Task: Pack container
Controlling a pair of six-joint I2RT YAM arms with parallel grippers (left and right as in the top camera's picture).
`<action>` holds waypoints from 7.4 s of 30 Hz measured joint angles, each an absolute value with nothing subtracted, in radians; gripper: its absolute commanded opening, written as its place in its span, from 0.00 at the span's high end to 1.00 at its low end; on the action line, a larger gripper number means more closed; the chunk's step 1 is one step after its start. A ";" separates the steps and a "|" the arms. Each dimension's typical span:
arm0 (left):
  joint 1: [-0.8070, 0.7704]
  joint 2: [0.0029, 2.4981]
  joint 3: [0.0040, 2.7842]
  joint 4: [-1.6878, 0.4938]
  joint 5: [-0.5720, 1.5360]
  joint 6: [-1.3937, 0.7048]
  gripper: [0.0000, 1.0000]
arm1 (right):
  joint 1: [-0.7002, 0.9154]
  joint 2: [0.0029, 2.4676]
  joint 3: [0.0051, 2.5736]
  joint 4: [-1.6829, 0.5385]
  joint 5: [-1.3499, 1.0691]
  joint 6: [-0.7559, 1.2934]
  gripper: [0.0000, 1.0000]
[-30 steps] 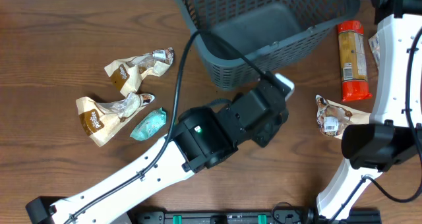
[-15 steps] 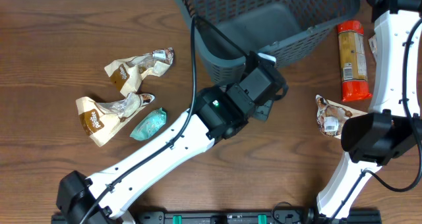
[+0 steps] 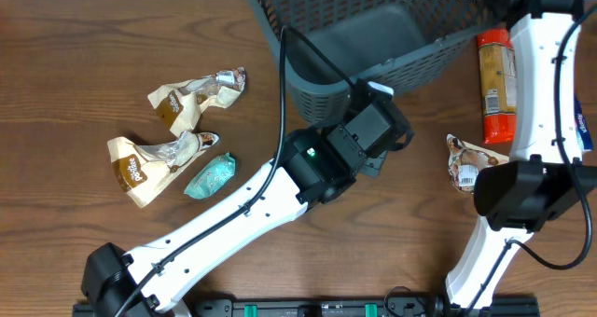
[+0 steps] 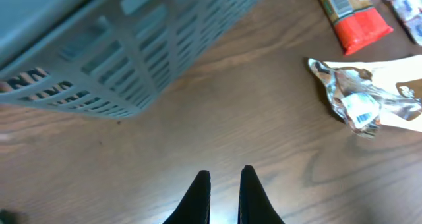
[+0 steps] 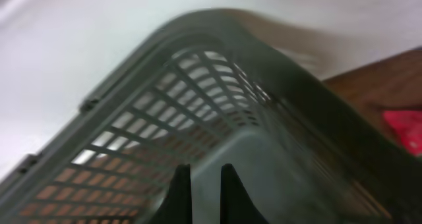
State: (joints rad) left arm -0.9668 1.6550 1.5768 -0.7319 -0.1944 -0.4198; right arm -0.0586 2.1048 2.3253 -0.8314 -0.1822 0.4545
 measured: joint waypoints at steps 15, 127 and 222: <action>-0.966 1.712 1.577 -0.742 -0.329 -0.472 0.94 | -0.041 2.152 2.326 -0.983 -0.036 0.419 0.99; -0.645 1.247 1.577 -0.981 -0.555 -0.248 0.01 | -0.362 1.930 2.929 -1.694 0.051 -0.144 0.01; -0.645 1.248 1.577 -1.119 -0.576 -0.247 0.01 | -0.458 1.839 1.223 -0.939 -0.017 1.488 0.01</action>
